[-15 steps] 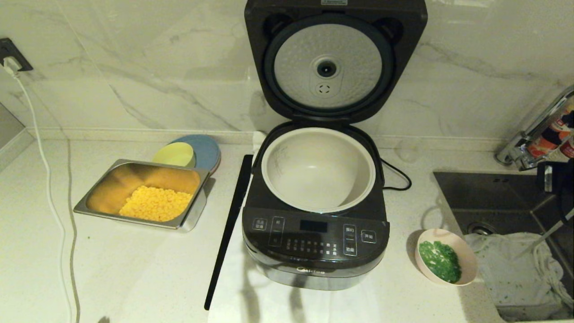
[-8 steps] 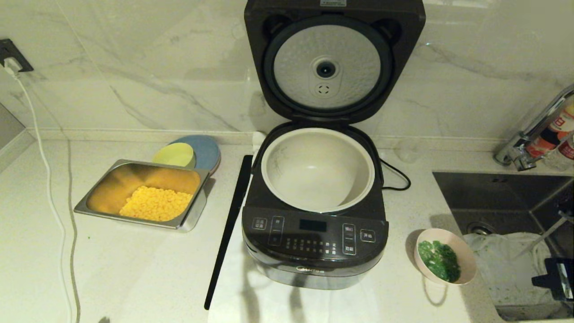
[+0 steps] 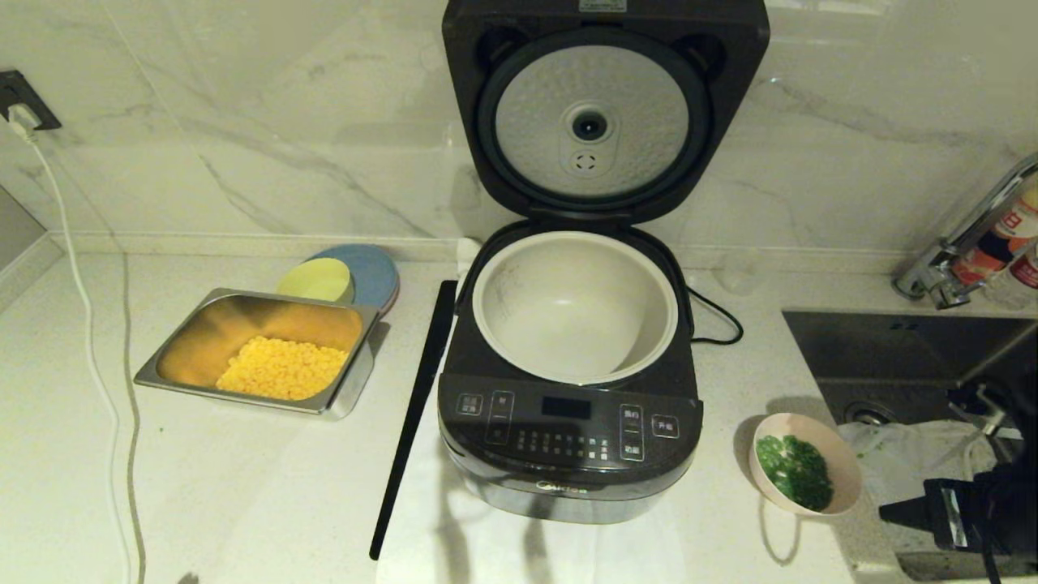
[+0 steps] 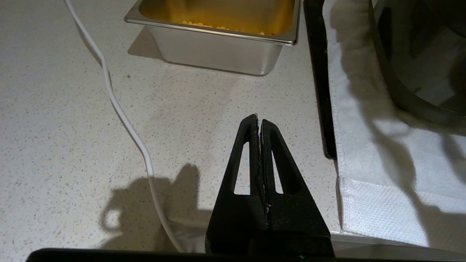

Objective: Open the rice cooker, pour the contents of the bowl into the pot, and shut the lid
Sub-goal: Fill a bowl with water from the tap

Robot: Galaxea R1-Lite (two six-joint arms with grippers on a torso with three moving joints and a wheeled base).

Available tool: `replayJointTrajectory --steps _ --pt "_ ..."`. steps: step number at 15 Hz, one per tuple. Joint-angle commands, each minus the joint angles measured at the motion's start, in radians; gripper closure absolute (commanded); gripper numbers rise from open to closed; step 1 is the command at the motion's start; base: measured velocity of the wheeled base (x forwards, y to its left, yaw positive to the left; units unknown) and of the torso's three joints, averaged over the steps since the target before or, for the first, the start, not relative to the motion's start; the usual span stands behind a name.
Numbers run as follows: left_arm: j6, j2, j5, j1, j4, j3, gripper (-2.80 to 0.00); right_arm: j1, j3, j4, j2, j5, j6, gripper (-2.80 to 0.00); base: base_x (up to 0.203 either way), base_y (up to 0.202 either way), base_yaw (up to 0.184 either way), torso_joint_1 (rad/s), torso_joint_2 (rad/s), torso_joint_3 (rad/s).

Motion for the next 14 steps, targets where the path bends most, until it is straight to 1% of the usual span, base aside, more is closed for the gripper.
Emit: replayJointTrajectory --steps 1,5,6,10,14 --pt "0.0 0.0 0.0 0.0 -0.001 0.009 0.0 -0.011 0.019 -0.068 0.117 0.001 0.007 -2.8 0.0 0.0 0.0 0.0 0.0 0.0" --pt "0.0 0.0 0.0 0.0 -0.001 0.009 0.0 -0.053 0.043 -0.286 0.275 0.001 0.009 -2.8 0.0 0.0 0.0 0.0 0.0 0.0" --pt "0.0 0.0 0.0 0.0 -0.001 0.009 0.0 -0.063 0.04 -0.322 0.302 0.001 0.01 -2.8 0.0 0.0 0.0 0.0 0.0 0.0" --pt "0.0 0.0 0.0 0.0 -0.001 0.009 0.0 -0.085 -0.002 -0.347 0.349 0.006 0.016 -2.8 0.0 0.0 0.0 0.0 0.0 0.0" --pt "0.0 -0.001 0.0 0.0 -0.001 0.009 0.0 -0.086 -0.019 -0.359 0.385 0.017 0.019 -2.8 0.0 0.0 0.0 0.0 0.0 0.0"
